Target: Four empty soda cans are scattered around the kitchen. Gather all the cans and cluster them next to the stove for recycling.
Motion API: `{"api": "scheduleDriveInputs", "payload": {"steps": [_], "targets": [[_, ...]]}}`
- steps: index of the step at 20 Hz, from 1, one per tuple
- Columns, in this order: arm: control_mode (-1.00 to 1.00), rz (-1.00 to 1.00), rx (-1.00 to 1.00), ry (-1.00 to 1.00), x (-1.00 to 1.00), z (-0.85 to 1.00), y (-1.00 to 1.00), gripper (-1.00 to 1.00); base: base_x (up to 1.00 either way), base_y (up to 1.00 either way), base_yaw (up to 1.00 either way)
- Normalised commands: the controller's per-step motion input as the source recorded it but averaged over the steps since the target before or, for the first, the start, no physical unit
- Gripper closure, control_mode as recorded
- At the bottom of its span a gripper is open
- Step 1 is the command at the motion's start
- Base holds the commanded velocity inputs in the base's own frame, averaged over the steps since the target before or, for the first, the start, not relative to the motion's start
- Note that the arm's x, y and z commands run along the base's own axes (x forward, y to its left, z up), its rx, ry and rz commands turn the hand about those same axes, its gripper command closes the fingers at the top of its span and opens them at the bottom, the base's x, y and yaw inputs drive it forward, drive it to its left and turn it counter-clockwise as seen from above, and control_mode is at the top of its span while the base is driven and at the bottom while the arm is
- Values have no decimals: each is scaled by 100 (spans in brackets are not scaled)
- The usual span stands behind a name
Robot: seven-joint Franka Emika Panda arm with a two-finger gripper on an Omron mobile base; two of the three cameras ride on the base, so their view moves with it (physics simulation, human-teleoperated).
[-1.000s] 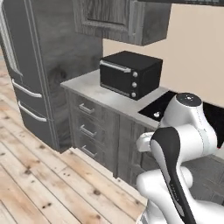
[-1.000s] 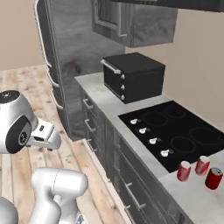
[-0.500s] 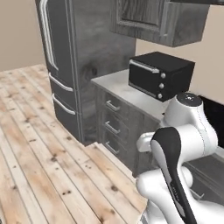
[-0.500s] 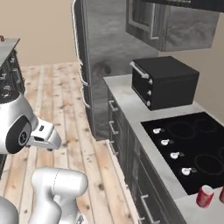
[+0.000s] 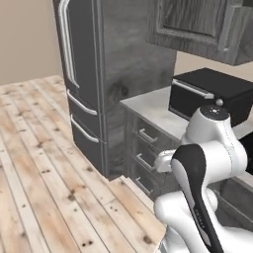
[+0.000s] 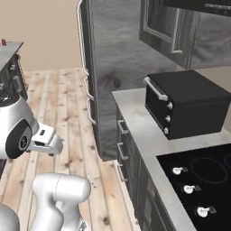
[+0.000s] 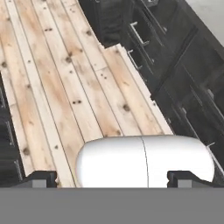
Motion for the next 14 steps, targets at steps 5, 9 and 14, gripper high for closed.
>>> {"api": "scheduleDriveInputs", "payload": {"steps": [5, 9, 14], "targets": [[100, 0, 0, 0, 0, 0, 0, -100, 97, 34, 14], [100, 0, 0, 0, 0, 0, 0, -100, 91, 28, 24], [100, 0, 0, 0, 0, 0, 0, -100, 100, 27, 24]]}}
